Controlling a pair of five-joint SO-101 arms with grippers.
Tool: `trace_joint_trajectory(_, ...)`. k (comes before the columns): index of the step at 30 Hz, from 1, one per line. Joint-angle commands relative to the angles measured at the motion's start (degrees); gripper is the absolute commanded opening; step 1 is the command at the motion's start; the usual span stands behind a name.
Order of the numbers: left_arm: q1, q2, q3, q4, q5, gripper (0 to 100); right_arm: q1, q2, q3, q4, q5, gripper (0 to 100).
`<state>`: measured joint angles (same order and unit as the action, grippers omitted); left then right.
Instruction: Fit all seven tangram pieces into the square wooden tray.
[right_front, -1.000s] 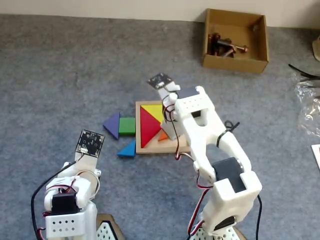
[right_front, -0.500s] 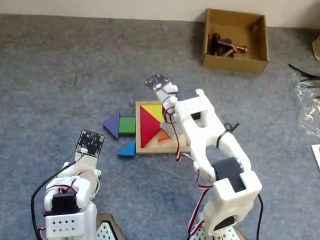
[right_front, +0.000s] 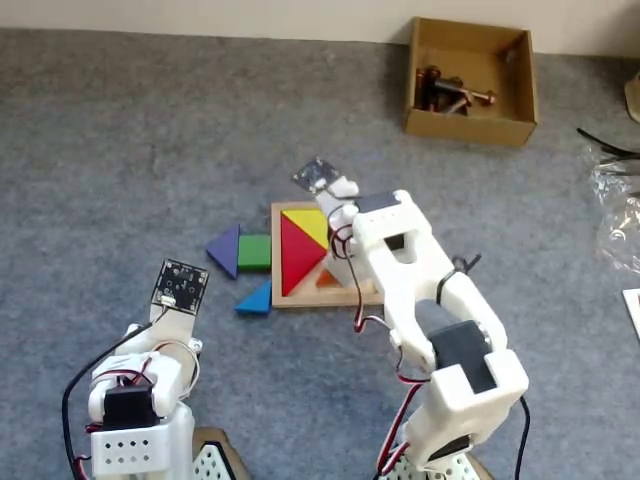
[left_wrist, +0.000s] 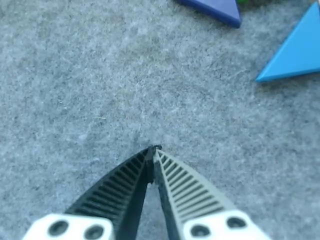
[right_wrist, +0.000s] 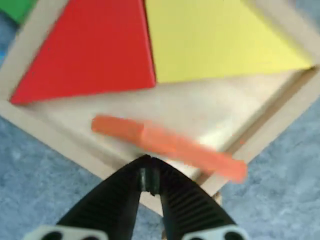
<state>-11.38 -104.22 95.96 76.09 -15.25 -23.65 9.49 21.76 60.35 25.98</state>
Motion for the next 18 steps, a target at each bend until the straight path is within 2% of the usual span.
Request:
trace_joint_trajectory(1, -0.7, -0.4, 1.2, 0.4, 0.4, 1, 0.7, -2.3, 1.4, -0.6, 0.6, 0.5)
trace_joint_trajectory(18, -0.7, -0.4, 1.2, 0.4, 0.4, 1, 0.9, -2.8, -2.8, 10.9, 0.6, 0.5)
